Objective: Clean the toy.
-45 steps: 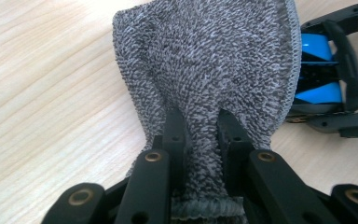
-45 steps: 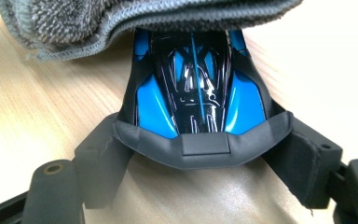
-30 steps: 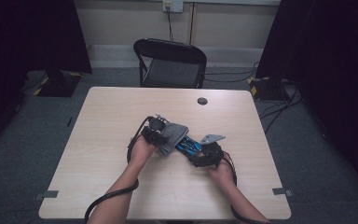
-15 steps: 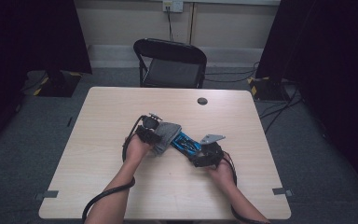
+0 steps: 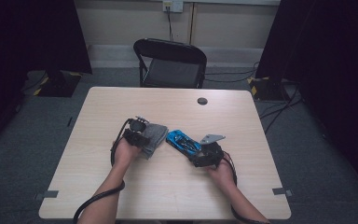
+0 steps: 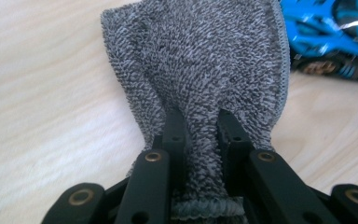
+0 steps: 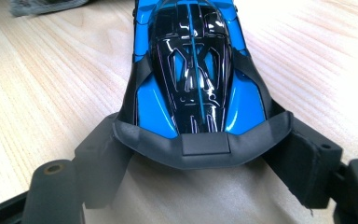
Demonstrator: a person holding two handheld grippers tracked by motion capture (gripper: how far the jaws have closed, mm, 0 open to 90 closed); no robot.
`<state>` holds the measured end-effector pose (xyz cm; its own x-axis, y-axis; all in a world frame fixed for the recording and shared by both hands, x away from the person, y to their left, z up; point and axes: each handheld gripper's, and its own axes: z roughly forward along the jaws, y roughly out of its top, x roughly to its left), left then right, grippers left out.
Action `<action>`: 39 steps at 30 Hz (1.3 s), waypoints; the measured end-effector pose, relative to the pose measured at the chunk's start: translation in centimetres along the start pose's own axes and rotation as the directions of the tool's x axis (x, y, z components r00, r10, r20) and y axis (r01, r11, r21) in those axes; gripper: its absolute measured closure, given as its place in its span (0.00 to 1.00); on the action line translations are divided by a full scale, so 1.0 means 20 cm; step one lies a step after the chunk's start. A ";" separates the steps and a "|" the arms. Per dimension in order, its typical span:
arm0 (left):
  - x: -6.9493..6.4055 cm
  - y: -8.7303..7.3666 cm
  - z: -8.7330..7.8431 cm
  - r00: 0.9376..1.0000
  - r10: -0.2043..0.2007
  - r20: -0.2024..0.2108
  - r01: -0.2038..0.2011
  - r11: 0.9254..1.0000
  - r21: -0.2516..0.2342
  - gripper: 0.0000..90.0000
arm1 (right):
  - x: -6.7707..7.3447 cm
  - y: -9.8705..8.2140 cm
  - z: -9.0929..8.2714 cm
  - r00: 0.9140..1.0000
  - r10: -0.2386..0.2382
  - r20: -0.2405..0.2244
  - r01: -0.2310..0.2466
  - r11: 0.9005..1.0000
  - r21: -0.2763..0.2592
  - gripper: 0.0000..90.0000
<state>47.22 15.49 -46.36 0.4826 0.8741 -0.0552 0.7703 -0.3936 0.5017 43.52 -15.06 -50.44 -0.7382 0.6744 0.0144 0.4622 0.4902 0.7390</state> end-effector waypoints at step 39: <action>-0.12 -0.25 -0.15 0.995 0.072 0.066 -0.063 0.990 -0.129 0.84 | -0.04 0.15 -0.16 0.998 0.044 -0.053 -0.047 0.997 -0.055 0.21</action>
<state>41.05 16.28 -46.08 0.5630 0.8229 -0.0760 0.6784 -0.4077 0.6112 44.03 -15.92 -46.11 -0.7418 0.6655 0.0827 0.4689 0.4265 0.7735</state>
